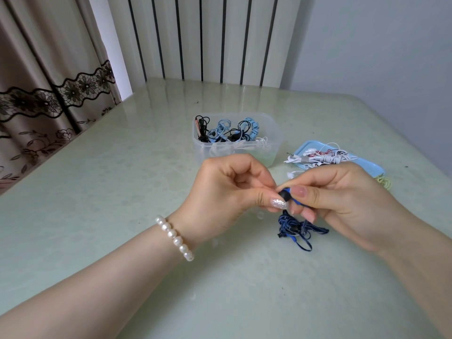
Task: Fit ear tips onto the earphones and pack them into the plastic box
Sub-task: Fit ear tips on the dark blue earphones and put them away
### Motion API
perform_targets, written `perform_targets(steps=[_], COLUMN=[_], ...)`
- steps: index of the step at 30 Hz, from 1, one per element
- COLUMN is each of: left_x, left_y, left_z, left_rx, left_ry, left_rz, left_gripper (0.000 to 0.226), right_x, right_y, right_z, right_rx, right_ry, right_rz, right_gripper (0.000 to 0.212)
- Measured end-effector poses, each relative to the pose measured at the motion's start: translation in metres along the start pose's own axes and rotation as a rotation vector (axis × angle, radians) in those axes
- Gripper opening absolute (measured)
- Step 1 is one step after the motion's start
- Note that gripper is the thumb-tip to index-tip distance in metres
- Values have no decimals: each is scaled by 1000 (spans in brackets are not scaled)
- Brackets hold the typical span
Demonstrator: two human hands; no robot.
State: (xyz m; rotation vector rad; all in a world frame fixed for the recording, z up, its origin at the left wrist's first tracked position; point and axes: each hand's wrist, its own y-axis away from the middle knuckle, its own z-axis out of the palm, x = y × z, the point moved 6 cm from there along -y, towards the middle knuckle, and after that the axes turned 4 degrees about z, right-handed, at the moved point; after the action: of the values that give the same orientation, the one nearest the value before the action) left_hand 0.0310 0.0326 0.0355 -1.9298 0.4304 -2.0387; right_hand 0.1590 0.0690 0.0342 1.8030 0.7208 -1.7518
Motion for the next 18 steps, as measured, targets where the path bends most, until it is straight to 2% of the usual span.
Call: perform_targets(steps=[4,9,11,15,18], left_x=[0,-2,-3,-6,-8], left_y=[0,1,2,4,4], left_z=[-2,-6,-9,-9,-6], left_rx=[31,73,84,78,92], left_ry=[-47,-138,-217,-341,-290], left_rz=[12,0,23,73,58], left_gripper=[17,21,21,14,8], right_x=[1,2,2,-2,-9], right_y=[-1,-3,-2,-2,0], right_z=[-3,-3,-2,-3,-5], right_rx=[38,66,81,187,210], right_ry=[67,118,145,186,178], right_rz=[-43,-40,-30,-10,-13], right_gripper=[51,54,48,17,17])
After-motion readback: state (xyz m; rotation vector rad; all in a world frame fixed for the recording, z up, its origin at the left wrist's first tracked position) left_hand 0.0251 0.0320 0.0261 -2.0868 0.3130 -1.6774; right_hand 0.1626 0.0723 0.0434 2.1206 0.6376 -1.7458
